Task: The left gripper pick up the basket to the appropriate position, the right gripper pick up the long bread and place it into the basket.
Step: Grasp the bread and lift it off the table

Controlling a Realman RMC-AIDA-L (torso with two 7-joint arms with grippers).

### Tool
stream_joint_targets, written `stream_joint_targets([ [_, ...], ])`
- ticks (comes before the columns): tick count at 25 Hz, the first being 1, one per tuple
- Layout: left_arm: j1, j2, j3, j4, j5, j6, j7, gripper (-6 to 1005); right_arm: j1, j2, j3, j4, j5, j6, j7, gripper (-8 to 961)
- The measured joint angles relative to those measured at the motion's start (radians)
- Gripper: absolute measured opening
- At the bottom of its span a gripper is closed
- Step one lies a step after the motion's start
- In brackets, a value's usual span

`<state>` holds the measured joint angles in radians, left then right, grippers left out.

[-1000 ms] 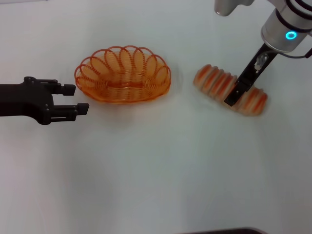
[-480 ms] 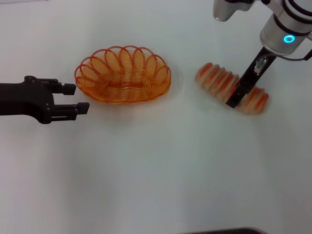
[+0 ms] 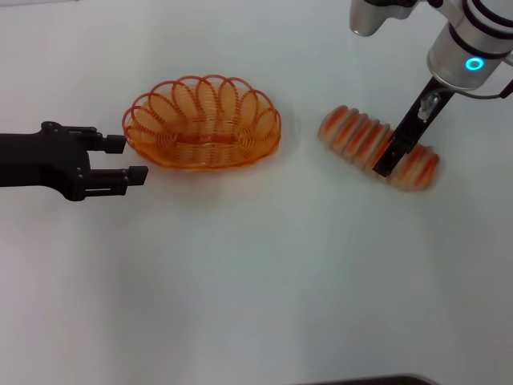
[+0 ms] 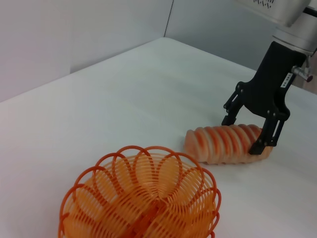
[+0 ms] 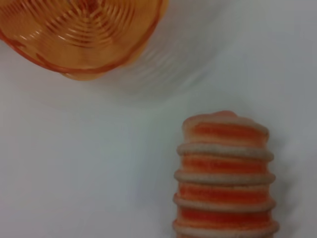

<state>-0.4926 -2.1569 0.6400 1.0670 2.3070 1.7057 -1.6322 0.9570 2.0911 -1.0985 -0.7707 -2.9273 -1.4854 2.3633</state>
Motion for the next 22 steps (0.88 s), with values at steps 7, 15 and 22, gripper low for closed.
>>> stream_joint_targets([
  [7, -0.003, 0.000, 0.000, -0.001, 0.000, 0.000, 0.000, 642, 0.002, 0.002, -0.004, 0.017, 0.000, 0.010, 0.002, 926],
  [15, -0.003, 0.000, -0.002, 0.001, 0.002, 0.002, -0.001, 643, 0.003, 0.003, -0.006, 0.019, 0.000, 0.015, 0.016, 924],
  [22, -0.002, 0.000, -0.002, 0.001, 0.002, 0.001, -0.002, 643, -0.005, 0.002, -0.076, 0.019, 0.000, 0.037, 0.059, 779],
])
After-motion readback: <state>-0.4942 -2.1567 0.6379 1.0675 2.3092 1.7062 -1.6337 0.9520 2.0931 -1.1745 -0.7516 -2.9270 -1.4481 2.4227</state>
